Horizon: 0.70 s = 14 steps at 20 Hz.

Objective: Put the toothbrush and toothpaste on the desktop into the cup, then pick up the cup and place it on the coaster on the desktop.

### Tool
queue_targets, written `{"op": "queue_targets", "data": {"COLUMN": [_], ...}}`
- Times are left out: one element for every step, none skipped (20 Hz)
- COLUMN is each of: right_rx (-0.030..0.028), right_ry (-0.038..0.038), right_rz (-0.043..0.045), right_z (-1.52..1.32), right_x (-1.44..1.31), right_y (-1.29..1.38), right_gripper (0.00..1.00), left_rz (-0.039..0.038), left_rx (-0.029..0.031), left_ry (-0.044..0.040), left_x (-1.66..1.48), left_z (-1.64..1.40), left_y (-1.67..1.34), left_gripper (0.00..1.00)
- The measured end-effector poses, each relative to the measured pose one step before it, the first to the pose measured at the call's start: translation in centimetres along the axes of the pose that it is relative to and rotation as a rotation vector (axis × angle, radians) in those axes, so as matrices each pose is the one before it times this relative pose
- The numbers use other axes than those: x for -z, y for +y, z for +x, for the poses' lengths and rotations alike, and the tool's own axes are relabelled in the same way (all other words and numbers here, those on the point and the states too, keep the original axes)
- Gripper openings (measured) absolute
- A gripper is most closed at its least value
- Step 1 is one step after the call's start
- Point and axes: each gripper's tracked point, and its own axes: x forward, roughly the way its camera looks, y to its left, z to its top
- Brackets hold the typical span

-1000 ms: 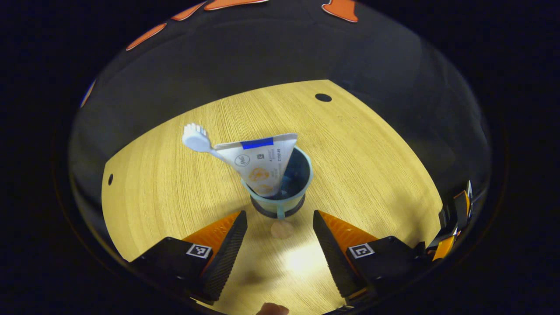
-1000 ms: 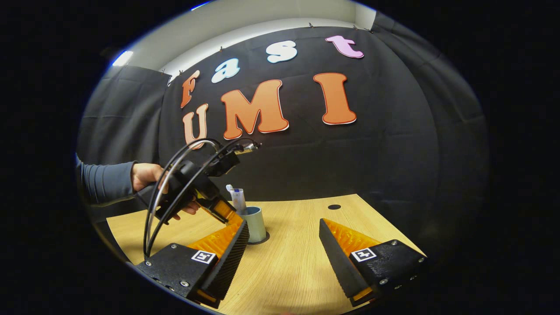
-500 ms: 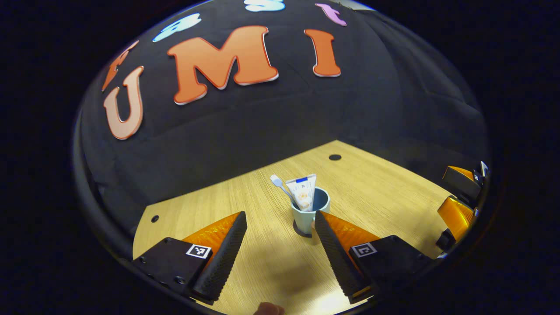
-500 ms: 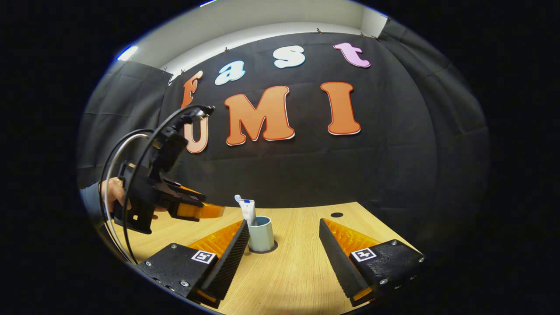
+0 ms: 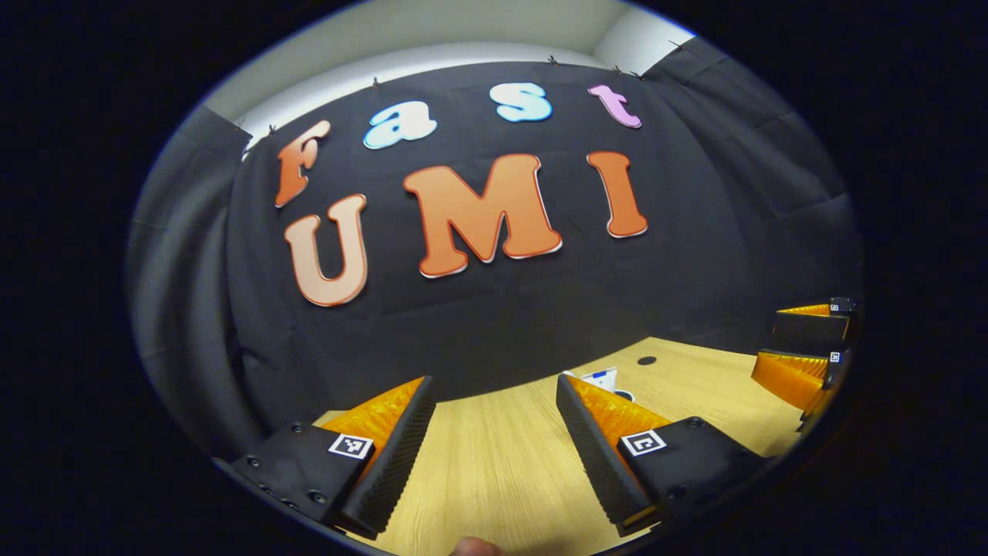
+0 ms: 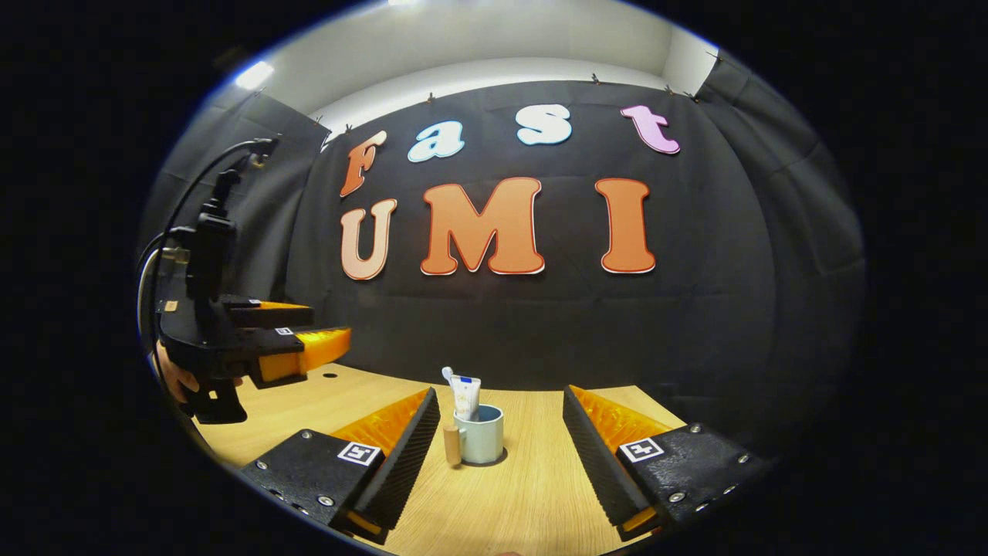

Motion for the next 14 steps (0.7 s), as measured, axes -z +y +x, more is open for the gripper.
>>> {"op": "queue_targets", "data": {"right_rx": [0.00123,-0.00291,-0.00619,-0.00704,-0.00504,-0.00395,-0.00540,-0.00769,-0.00836,-0.00650,-0.00227,-0.00396,0.00004,-0.00050], "right_ry": [-0.00879,-0.00791,-0.00692,-0.00492,-0.00407,-0.00261,-0.00148,-0.00198,-0.00268,-0.00223,-0.00083,-0.00338,-0.00193,0.00012], "right_rz": [0.00128,0.00026,-0.00143,-0.00305,-0.00170,-0.00096,-0.00084,-0.00227,-0.00448,-0.00562,-0.00472,-0.00294,-0.00248,0.00009], "right_z": [-0.158,-0.011,-0.153,-0.121,0.000,-0.124,-0.112,-0.017,0.021,-0.106,-0.017,-0.006,-0.029,0.011], "right_x": [-0.276,-0.126,-0.129,-0.042,0.057,0.011,-0.081,0.034,-0.050,-0.088,0.064,-0.030,0.054,0.018], "right_y": [0.071,0.159,0.275,0.247,0.198,0.169,0.242,0.309,0.345,0.274,0.182,0.191,0.133,0.097], "right_gripper": [1.00,1.00,0.97,0.96,0.96,0.96,0.97,0.97,0.97,0.96,0.97,0.97,0.97,0.97], "left_rz": [-0.00498,-0.00606,-0.00863,-0.00769,-0.00913,-0.01008,-0.01416,-0.01862,-0.02143,-0.01562,-0.01220,-0.00972,-0.01156,-0.00950], "left_rx": [-0.01974,-0.01964,-0.01818,-0.01489,-0.01670,-0.01653,-0.01362,-0.01595,-0.00858,-0.01016,-0.01332,-0.00970,-0.00968,-0.00019], "left_ry": [-0.01690,-0.01269,-0.00992,-0.00737,-0.00478,-0.00617,-0.00024,0.00317,-0.00052,0.00328,-0.00202,-0.00028,-0.00034,0.00179], "left_x": [-0.095,-0.173,-0.076,-0.020,-0.096,-0.122,0.121,0.216,-0.038,0.113,-0.062,0.203,-0.004,0.282], "left_z": [0.201,-0.103,0.071,-0.075,0.010,-0.010,-0.012,-0.223,-0.038,-0.189,0.009,-0.128,-0.199,-0.367], "left_y": [-0.040,0.291,0.058,0.075,0.172,0.187,0.093,0.239,-0.074,-0.055,0.192,0.445,0.560,0.853], "left_gripper": [1.00,1.00,1.00,1.00,1.00,1.00,1.00,1.00,1.00,1.00,1.00,1.00,1.00,1.00]}}
